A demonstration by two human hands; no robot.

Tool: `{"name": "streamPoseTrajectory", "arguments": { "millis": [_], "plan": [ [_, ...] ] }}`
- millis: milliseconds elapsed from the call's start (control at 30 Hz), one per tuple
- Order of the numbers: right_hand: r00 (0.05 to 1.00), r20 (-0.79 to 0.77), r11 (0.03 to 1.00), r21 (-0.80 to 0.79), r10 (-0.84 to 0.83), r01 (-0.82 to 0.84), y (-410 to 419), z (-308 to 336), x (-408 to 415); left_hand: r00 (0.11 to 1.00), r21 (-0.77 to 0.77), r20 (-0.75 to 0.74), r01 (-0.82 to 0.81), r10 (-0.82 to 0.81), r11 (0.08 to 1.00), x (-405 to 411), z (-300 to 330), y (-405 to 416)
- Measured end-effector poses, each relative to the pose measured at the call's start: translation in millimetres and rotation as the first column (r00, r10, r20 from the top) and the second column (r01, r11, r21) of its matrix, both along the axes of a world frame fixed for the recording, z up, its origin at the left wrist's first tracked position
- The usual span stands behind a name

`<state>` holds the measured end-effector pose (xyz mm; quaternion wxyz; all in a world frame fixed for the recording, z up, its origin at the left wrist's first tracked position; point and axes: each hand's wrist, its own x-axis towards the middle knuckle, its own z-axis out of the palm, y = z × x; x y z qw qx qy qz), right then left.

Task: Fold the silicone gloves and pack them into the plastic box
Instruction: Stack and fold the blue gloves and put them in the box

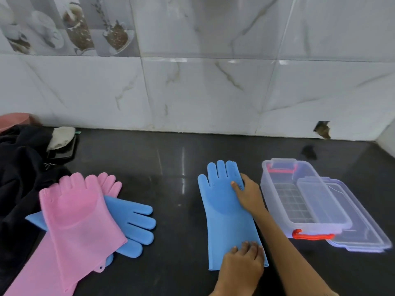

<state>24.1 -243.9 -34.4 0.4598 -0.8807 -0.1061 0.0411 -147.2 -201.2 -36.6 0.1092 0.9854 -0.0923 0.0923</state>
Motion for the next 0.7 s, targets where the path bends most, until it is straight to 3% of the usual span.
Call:
{"name": "streamPoseTrajectory", "arguments": {
  "millis": [167, 700],
  "plan": [
    [0.999, 0.03, 0.991, -0.134, -0.02, 0.024, -34, -10, 3, 0.994, -0.036, 0.083, 0.072, -0.068, 0.997, 11, -3, -29],
    [0.978, 0.026, 0.977, -0.047, -0.208, 0.209, -95, -11, 19, 0.97, -0.128, 0.097, 0.235, -0.224, 0.964, 25, 1, -84]
  ]
}}
